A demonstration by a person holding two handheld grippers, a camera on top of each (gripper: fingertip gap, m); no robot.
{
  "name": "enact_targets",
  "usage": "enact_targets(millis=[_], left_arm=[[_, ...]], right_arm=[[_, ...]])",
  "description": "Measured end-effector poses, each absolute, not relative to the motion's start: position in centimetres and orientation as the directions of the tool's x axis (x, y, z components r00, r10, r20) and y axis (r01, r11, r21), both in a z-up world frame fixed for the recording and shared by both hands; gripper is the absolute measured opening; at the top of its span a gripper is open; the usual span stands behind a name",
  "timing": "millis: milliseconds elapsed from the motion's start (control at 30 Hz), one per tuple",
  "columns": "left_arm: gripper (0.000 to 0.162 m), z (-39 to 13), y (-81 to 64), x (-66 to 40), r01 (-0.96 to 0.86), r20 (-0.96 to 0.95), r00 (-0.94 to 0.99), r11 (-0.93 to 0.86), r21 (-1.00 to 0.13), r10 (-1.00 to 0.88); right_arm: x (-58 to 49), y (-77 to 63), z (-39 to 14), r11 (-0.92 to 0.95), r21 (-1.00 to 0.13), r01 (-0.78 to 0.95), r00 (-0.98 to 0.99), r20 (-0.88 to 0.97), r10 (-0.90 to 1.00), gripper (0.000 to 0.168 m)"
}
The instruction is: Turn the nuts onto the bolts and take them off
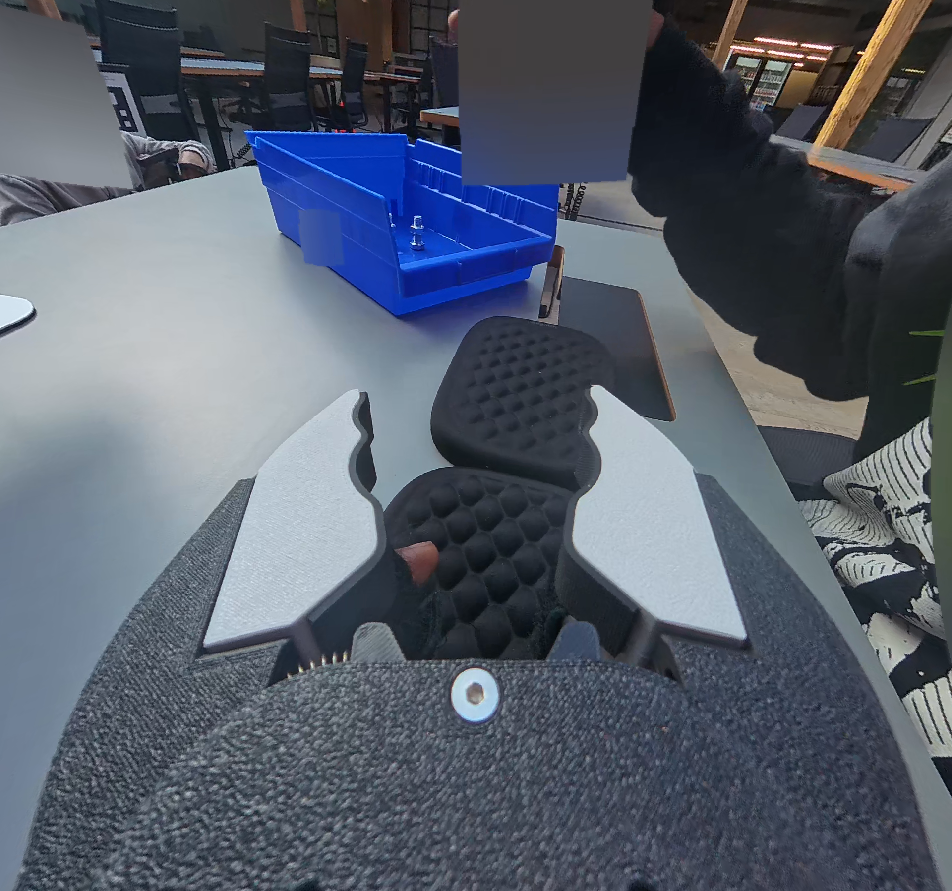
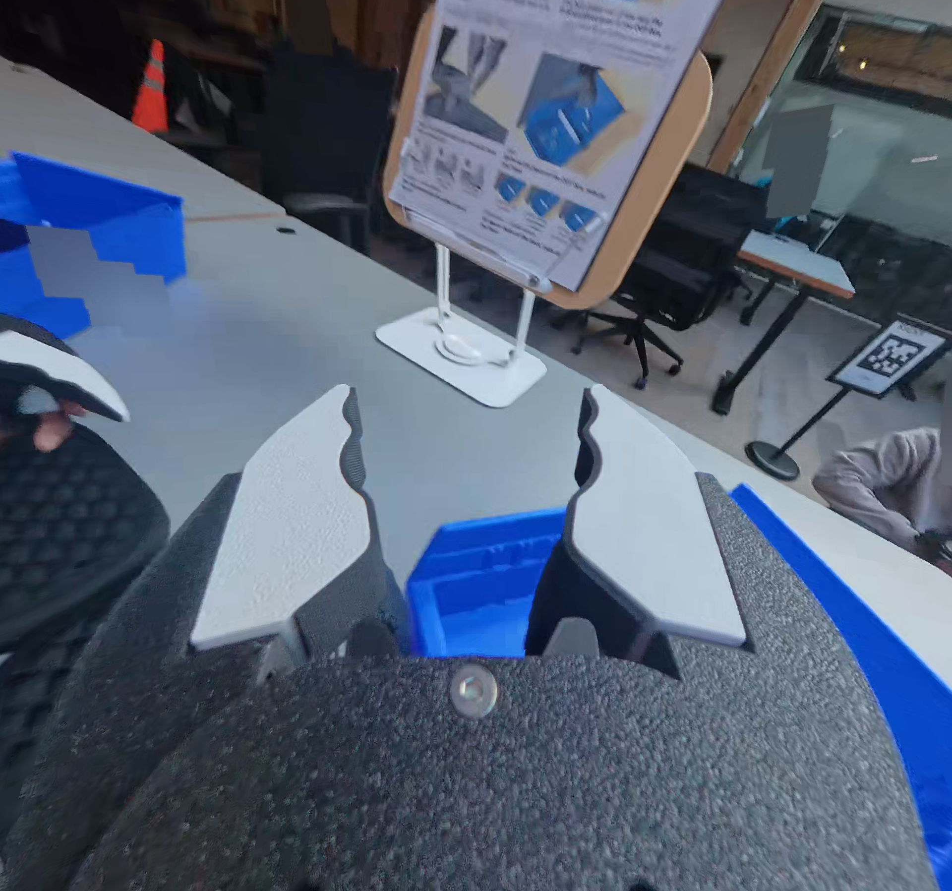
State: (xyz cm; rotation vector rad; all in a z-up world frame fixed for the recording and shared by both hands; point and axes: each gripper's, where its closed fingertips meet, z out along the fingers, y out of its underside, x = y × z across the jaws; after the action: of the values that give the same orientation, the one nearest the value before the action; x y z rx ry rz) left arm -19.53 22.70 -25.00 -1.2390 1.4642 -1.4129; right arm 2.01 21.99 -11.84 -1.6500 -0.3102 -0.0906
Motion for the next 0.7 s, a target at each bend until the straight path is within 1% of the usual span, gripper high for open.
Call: enact_targets(millis=[67, 100, 133, 200, 333, 400, 433, 567, 700], left_arm=[[0.077, -25.0, 22.7, -19.5, -0.142, 0.106, -0.257, -0.071, -0.987, -0.961], [0.077, -25.0, 22.7, -19.5, -0.14, 0.106, -0.256, -0.071, -0.988, -0.961], [0.077, -25.0, 22.7, -19.6, -0.139, 0.105, -0.255, -0.071, -0.988, -0.961], [0.077, -24.9, 22.7, -19.5, -0.138, 0.105, -0.253, -0.072, -0.988, -0.962], [0.074, -24.9, 22.8, -19.6, -0.133, 0.11, -0.249, -0.079, -0.988, -0.962], [0.074, -24.8, 22.9, -19.6, -0.126, 0.114, -0.244, -0.085, -0.988, -0.963], [0.074, -24.7, 23.0, -19.6, -0.122, 0.116, -0.24, -0.088, -0.989, -0.964], [0.073, -23.9, 23.5, -19.8, -0.081, 0.12, -0.204, -0.105, -0.991, -0.972], [0.072, -21.3, 24.9, -21.2, -0.058, 0.167, -0.111, -0.162, -0.985, -0.98]], right_arm=[[-2.3, 21.6, -12.5, -0.024, -0.967, 0.254, 0.951, 0.245, 0.19, 0.093], [-4.2, 21.4, -13.3, -0.015, -0.967, 0.254, 0.946, 0.245, 0.213, 0.096], [-5.9, 21.3, -14.1, -0.003, -0.969, 0.246, 0.944, 0.239, 0.229, 0.099], [-8.8, 21.2, -15.9, 0.03, -0.982, 0.188, 0.947, 0.189, 0.26, 0.1], [-11.7, 21.6, -20.6, 0.032, -0.999, 0.043, 0.949, 0.051, 0.312, 0.093], [-12.3, 21.7, -22.0, 0.043, -0.999, -0.028, 0.944, -0.012, 0.329, 0.089], [-12.3, 21.8, -22.3, 0.062, -0.997, -0.05, 0.944, -0.027, 0.329, 0.083], [-11.7, 21.5, -21.1, 0.139, -0.987, -0.076, 0.945, -0.027, 0.325, 0.07], [-11.7, 21.7, -21.4, 0.127, -0.986, -0.108, 0.94, -0.06, 0.334, 0.069]])
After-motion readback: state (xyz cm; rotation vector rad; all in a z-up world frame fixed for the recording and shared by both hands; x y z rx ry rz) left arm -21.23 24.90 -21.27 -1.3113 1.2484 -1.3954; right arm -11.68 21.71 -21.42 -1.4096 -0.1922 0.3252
